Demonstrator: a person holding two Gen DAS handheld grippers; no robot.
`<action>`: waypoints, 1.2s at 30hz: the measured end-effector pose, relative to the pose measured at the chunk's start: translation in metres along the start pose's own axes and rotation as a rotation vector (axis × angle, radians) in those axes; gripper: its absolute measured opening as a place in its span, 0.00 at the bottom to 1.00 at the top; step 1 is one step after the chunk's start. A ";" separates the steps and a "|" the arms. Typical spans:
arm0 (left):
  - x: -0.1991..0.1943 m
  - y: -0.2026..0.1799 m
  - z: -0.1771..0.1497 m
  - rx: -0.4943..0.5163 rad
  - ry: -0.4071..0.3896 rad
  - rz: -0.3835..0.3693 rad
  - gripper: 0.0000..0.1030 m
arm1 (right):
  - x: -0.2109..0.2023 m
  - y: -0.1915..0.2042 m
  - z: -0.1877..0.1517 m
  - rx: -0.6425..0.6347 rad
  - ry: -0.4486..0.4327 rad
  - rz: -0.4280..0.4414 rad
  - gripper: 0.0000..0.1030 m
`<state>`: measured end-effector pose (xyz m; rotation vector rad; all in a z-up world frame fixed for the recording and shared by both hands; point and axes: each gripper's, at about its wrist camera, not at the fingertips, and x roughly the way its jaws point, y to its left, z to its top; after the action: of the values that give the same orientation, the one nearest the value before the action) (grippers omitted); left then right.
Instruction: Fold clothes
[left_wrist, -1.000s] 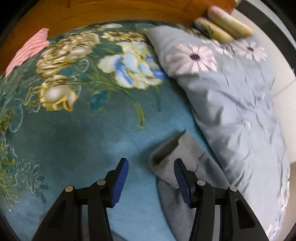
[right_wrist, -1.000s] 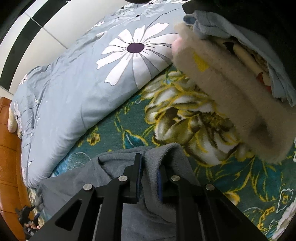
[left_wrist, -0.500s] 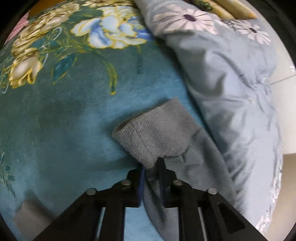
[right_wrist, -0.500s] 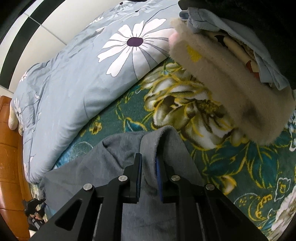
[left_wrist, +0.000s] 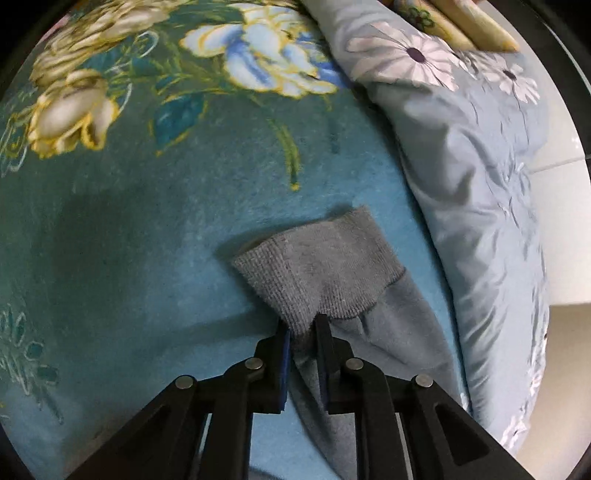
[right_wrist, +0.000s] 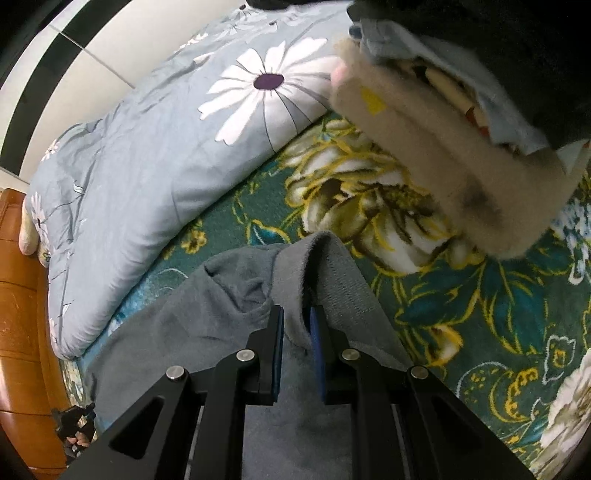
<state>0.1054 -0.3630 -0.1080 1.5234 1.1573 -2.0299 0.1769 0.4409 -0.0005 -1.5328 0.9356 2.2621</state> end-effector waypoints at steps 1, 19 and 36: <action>-0.001 -0.001 -0.001 0.003 0.003 -0.001 0.17 | -0.004 0.000 0.000 -0.002 -0.005 0.003 0.14; -0.092 0.133 -0.102 -0.094 -0.056 -0.025 0.57 | -0.083 -0.064 -0.079 0.116 -0.054 0.082 0.27; -0.053 0.140 -0.121 -0.197 0.049 -0.070 0.55 | -0.059 -0.135 -0.147 0.457 0.085 0.247 0.48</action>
<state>0.2967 -0.3642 -0.1256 1.4611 1.4024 -1.8672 0.3814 0.4591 -0.0319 -1.3733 1.6113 1.9468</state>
